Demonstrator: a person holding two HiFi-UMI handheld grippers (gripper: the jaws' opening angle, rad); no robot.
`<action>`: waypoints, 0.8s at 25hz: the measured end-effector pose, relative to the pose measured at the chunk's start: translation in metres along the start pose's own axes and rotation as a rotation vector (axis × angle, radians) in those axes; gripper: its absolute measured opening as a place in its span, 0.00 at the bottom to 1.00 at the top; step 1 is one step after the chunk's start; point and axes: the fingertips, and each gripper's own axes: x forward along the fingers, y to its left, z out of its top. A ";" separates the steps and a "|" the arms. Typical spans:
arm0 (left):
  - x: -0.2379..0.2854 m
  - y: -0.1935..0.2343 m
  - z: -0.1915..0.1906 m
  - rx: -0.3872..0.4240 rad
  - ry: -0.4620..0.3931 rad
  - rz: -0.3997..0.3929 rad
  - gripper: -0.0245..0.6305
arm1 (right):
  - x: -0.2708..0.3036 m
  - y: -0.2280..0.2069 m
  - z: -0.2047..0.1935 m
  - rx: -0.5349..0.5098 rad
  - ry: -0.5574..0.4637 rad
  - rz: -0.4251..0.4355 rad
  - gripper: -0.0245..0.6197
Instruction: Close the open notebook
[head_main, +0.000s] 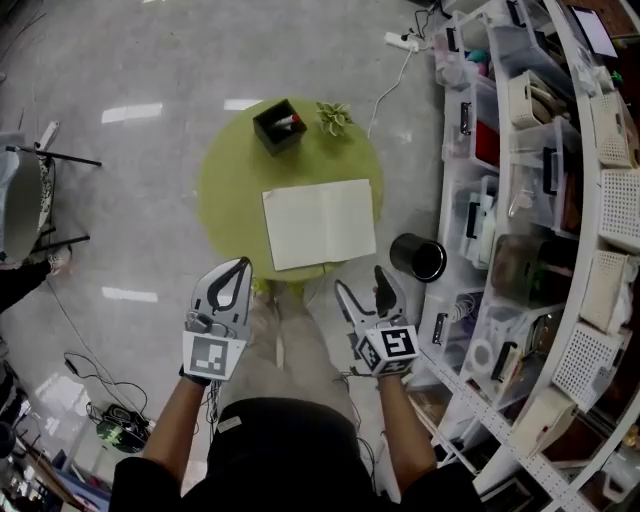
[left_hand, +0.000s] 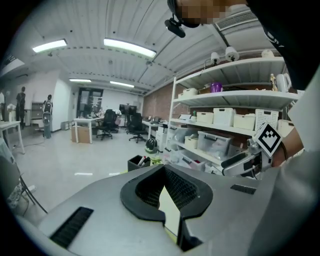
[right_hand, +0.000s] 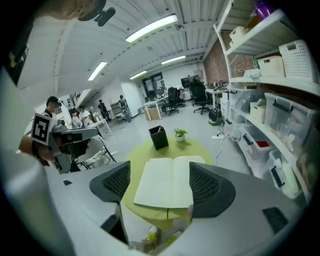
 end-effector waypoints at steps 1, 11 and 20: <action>0.005 0.000 -0.007 -0.010 0.009 0.005 0.06 | 0.005 -0.002 -0.012 0.023 0.013 0.004 0.60; 0.026 0.008 -0.059 -0.044 0.064 0.045 0.06 | 0.063 -0.035 -0.105 0.350 0.039 0.019 0.55; 0.028 -0.006 -0.125 -0.132 0.150 0.029 0.06 | 0.091 -0.042 -0.150 0.463 0.022 0.019 0.55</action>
